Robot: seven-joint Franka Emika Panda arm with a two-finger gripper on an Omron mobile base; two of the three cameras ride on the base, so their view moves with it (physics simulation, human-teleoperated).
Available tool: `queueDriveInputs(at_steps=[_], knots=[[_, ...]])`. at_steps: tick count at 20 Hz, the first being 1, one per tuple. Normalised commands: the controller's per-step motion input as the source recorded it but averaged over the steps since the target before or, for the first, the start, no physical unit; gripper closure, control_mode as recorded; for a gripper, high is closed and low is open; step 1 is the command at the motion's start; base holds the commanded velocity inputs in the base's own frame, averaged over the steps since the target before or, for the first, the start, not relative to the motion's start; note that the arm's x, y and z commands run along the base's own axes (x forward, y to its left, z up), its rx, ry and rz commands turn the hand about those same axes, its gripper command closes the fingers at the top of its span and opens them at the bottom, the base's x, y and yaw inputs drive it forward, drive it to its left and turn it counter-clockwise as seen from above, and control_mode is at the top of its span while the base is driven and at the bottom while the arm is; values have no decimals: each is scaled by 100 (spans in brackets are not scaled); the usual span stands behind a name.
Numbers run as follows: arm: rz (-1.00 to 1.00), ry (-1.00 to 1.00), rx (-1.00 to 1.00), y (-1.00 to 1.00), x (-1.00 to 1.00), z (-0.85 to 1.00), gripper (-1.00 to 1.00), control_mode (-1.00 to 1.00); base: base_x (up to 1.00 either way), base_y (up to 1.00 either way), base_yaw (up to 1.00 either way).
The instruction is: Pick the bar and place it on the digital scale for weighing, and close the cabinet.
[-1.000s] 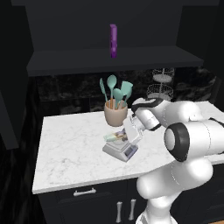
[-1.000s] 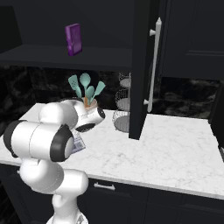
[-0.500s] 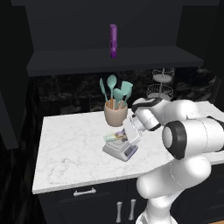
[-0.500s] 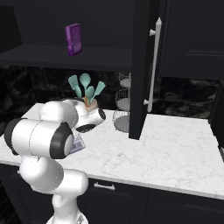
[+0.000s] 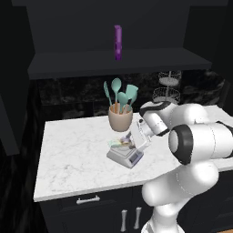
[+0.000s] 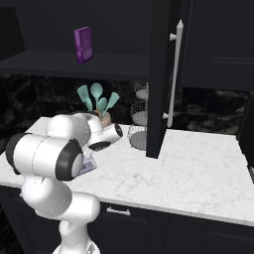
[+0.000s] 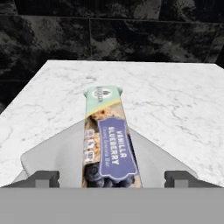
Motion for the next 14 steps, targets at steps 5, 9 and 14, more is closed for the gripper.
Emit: queueDriveInputs(at_steps=[5,9,14], knots=[[0,-7,0,-6,-10,4,-100,-100,0,0,0],[0,-34,1,-27,-29,22,-100,-100,0,0,0],[-8,-44,2,-29,-13,2,-100,-100,0,0,0]])
